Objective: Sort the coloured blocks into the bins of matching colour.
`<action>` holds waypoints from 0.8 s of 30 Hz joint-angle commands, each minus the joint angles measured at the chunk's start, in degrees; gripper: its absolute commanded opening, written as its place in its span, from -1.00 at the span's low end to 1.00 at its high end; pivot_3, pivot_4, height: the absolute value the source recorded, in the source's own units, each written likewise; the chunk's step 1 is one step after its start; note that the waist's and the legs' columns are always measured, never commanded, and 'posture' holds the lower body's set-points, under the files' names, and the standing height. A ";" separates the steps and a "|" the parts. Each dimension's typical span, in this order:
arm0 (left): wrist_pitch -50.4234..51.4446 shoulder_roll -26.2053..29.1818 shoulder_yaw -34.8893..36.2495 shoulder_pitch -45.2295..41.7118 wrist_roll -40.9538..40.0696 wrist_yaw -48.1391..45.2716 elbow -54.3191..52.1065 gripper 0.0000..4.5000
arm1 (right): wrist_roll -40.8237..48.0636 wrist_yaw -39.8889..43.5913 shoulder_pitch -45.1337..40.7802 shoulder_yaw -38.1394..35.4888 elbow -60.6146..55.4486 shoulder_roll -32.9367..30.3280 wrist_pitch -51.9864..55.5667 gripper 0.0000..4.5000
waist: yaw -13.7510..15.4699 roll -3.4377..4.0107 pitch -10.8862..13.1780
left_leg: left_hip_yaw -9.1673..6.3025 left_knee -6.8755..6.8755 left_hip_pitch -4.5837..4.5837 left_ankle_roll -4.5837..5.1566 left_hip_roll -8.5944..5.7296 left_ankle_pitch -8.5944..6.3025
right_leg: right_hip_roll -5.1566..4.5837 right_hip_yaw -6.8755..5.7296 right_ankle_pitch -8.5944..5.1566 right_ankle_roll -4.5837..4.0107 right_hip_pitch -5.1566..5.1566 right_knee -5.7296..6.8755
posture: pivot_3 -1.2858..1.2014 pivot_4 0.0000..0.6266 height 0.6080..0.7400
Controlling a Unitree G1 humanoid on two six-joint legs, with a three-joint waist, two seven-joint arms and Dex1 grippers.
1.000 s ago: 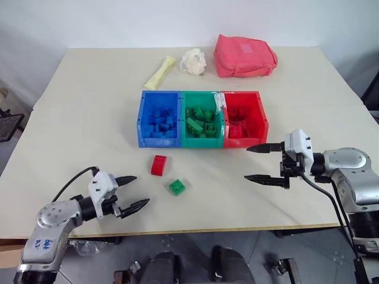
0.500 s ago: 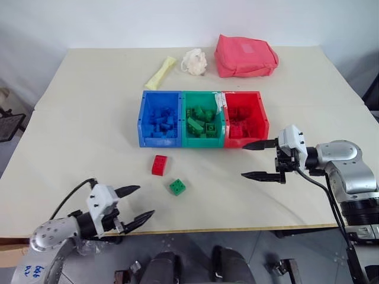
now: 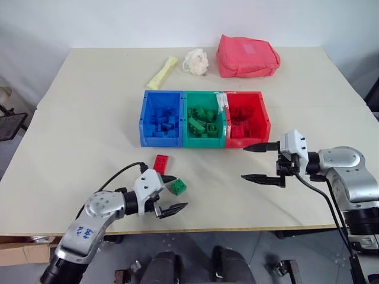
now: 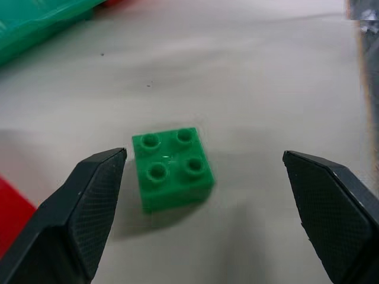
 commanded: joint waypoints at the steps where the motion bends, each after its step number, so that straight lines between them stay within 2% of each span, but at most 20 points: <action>1: -1.87 -0.30 -1.42 -1.73 2.12 -0.01 1.72 1.00 | 1.64 -1.50 1.27 -2.99 -3.37 -1.21 0.74 1.00 | 0.16 0.00 0.00 | 0.00 0.00 0.00 0.00 0.00 0.00 | 0.00 -0.01 0.00 0.00 -0.01 0.00 | 0.03 -0.52 1.00; 4: -2.19 -0.85 -3.37 -4.21 3.53 -0.78 4.72 1.00 | 1.76 -2.48 2.88 -3.88 -4.79 -1.57 1.15 1.00 | 0.61 0.00 0.00 | 0.01 0.03 0.00 0.00 0.00 0.00 | 0.00 0.00 0.00 0.00 0.00 0.00 | 0.03 -0.52 1.00; 6: -2.89 -1.25 -4.00 -5.30 4.22 -0.97 6.11 0.83 | 1.91 -3.06 3.53 -4.28 -5.44 -1.82 1.46 1.00 | 0.80 0.00 0.00 | 0.00 0.08 0.00 0.00 0.00 0.00 | -0.01 0.00 0.00 0.00 0.04 0.01 | 0.03 -0.52 1.00; 15: -4.74 -1.82 -4.85 -6.21 5.58 -1.35 7.71 -0.29 | 3.52 -3.27 6.09 -6.61 -7.02 -2.29 1.56 1.00 | 0.78 0.00 0.00 | -0.02 0.10 0.01 0.01 -0.01 0.00 | -0.01 -0.01 0.00 0.01 0.06 0.02 | 0.03 -0.52 1.00; 20: -5.09 -3.81 -4.19 -7.43 4.71 -1.23 7.16 -0.32 | 4.35 -4.00 6.81 -7.49 -7.96 -2.29 2.00 1.00 | 0.83 0.00 0.00 | -0.01 0.11 0.00 0.02 -0.01 0.01 | -0.02 0.00 0.01 0.01 0.07 0.01 | 0.03 -0.52 1.00; 24: -3.59 -8.29 -3.15 -12.21 3.45 0.87 6.89 -0.32 | 4.48 -4.88 7.68 -8.48 -8.55 -2.45 2.22 1.00 | 0.95 0.00 0.00 | -0.01 0.13 -0.02 0.03 -0.02 0.02 | -0.02 -0.02 0.01 0.02 0.07 0.02 | 0.03 -0.52 1.00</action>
